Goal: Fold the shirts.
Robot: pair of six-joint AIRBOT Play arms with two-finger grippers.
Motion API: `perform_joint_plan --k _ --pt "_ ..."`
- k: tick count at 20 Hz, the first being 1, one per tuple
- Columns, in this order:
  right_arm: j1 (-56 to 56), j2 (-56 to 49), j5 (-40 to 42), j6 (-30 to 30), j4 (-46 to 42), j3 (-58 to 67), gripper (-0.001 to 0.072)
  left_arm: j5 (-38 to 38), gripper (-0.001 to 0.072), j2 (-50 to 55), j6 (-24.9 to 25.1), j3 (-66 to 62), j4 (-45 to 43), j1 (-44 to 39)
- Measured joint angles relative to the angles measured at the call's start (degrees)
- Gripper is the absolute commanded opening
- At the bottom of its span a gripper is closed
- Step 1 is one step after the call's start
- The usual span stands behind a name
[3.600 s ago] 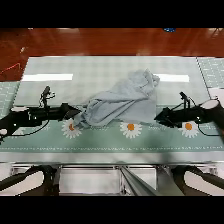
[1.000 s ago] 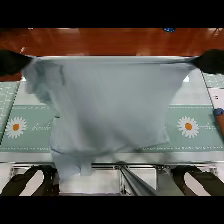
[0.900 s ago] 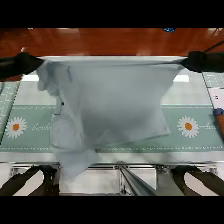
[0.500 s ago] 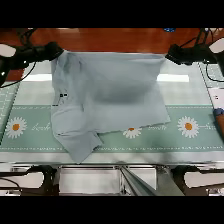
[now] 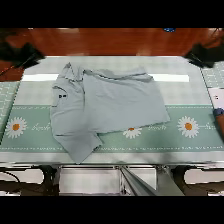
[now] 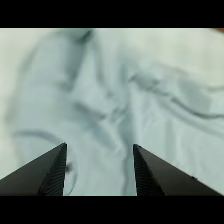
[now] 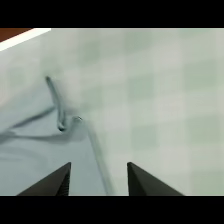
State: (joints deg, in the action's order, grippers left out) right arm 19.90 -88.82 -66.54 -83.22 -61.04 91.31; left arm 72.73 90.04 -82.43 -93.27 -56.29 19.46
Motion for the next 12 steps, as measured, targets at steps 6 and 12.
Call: perform_joint_plan --k 6,12 --pt "9.4 13.7 -3.7 -3.5 -10.3 -25.6 0.0404 7.0 0.0509 -14.2 -3.1 27.5 -6.5 10.7" --pt "14.1 27.1 1.5 1.3 -5.0 -44.2 0.0404 4.6 0.0509 -27.1 5.7 56.4 2.4 20.4"
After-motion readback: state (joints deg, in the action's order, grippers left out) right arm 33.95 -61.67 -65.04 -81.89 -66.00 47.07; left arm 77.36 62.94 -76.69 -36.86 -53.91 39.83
